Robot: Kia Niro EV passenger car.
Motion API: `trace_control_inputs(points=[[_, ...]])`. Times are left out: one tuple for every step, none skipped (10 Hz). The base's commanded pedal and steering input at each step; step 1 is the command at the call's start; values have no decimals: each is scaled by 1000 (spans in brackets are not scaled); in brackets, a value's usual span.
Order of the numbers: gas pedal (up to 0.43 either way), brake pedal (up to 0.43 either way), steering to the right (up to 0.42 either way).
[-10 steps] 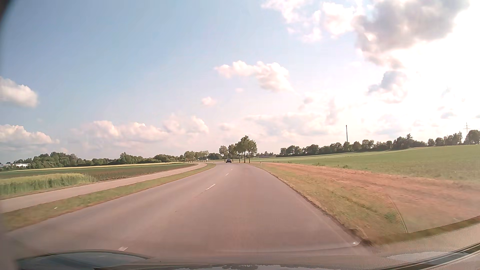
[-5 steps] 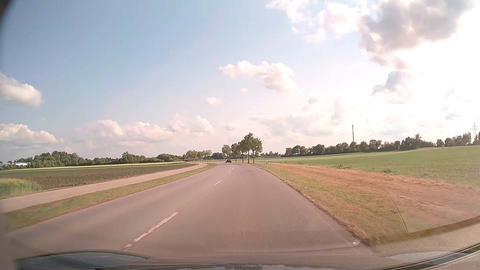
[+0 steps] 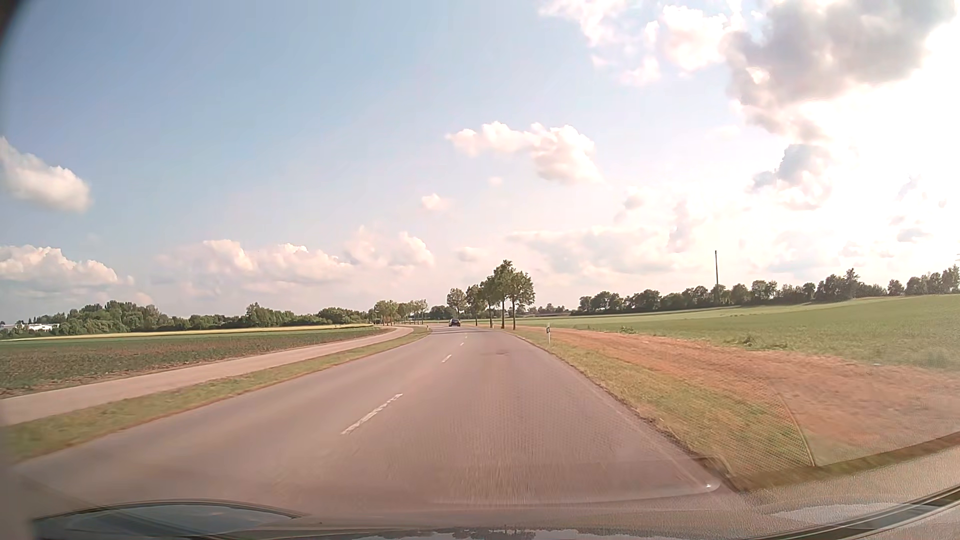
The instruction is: Follow the waypoints while adhering to traffic rules and regulations
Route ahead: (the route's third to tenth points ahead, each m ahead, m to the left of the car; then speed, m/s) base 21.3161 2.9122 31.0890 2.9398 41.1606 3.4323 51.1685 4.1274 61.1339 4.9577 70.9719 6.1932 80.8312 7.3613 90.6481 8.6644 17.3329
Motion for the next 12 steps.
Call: trace_control_inputs(points=[[67,12,-12],[67,12,-12],[67,12,-12],[67,12,-12],[67,12,-12],[79,12,-11],[79,12,-11],[87,12,-10],[98,12,-11],[110,12,-11],[118,12,-10],[118,12,-11]])
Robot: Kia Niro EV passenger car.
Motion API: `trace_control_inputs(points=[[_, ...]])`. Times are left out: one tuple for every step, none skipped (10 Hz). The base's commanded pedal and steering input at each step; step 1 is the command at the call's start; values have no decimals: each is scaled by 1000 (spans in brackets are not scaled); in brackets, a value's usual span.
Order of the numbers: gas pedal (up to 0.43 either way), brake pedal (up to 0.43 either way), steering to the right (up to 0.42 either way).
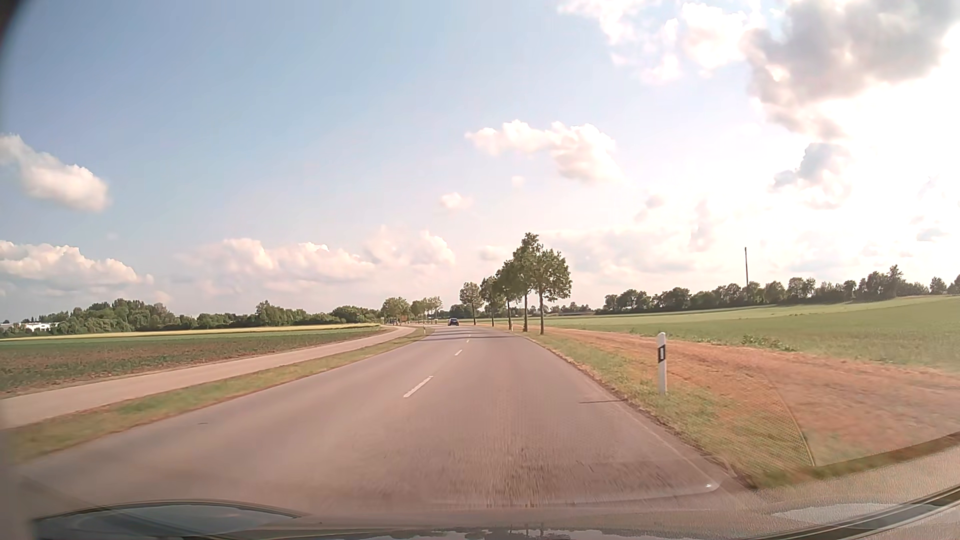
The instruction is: Follow the waypoints while adhering to traffic rules and regulations
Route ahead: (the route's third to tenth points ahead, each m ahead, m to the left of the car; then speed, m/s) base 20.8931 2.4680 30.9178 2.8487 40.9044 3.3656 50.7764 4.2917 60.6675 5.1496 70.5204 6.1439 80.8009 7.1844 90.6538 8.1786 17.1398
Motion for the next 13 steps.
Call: trace_control_inputs(points=[[130,12,-10],[130,12,-10],[130,12,-9],[130,12,-8],[130,12,-7],[130,12,-7],[138,12,-7],[138,12,-7],[138,12,-7],[138,12,-7],[138,12,-7],[138,12,-8],[138,12,-8]])
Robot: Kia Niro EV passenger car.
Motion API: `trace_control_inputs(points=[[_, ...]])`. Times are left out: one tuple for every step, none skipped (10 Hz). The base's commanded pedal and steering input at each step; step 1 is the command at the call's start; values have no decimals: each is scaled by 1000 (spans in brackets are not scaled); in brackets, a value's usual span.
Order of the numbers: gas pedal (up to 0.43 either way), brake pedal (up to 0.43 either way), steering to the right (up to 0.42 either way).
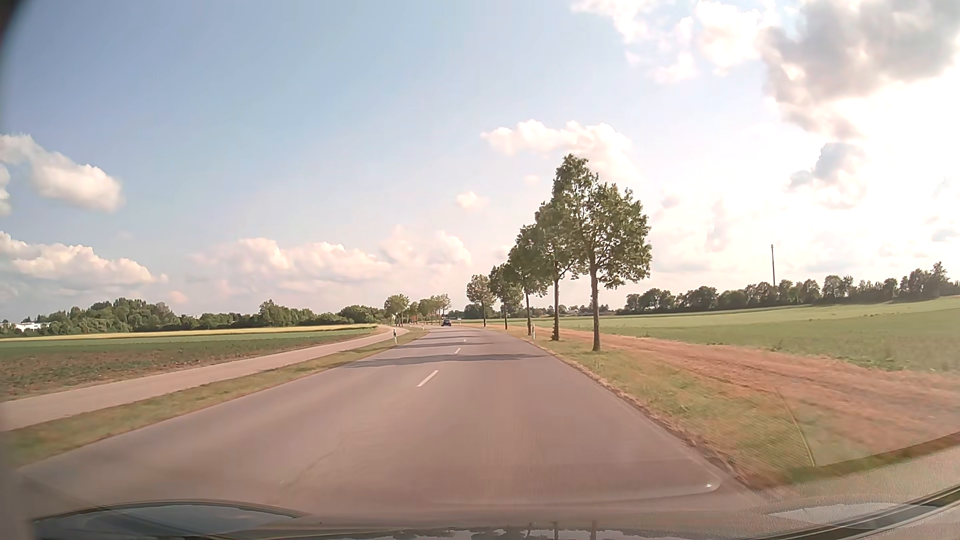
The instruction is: Follow the waypoints while adhering to traffic rules and regulations
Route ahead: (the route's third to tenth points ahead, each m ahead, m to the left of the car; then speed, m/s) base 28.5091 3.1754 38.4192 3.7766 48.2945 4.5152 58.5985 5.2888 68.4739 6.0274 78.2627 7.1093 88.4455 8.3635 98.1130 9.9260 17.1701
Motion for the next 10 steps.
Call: trace_control_inputs(points=[[138,12,-9],[138,12,-9],[138,12,-10],[138,12,-10],[138,12,-10],[138,12,-10],[138,12,-10],[138,12,-10],[150,12,-10],[150,12,-10]])
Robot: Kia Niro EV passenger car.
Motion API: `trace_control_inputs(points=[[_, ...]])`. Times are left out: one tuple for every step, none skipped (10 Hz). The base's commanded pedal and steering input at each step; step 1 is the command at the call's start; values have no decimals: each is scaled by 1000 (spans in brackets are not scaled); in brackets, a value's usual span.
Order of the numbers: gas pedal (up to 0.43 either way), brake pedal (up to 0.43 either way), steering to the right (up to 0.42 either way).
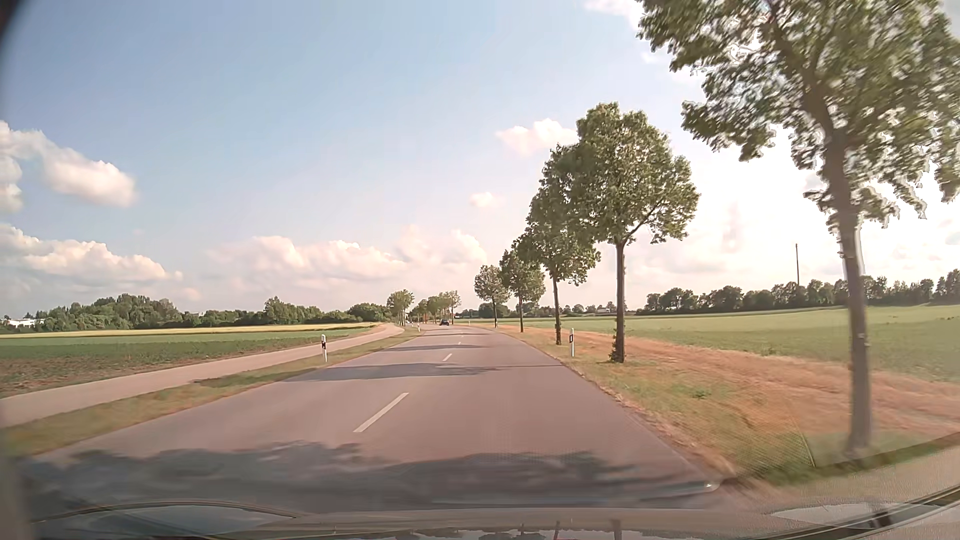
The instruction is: Follow the waypoints while adhering to traffic rules and regulations
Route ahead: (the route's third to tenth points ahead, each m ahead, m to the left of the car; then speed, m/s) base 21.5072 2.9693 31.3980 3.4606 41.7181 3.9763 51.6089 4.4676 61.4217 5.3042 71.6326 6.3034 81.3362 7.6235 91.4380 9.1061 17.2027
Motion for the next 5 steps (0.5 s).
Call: trace_control_inputs(points=[[150,12,-11],[150,12,-12],[150,12,-12],[150,12,-13],[150,12,-13]])
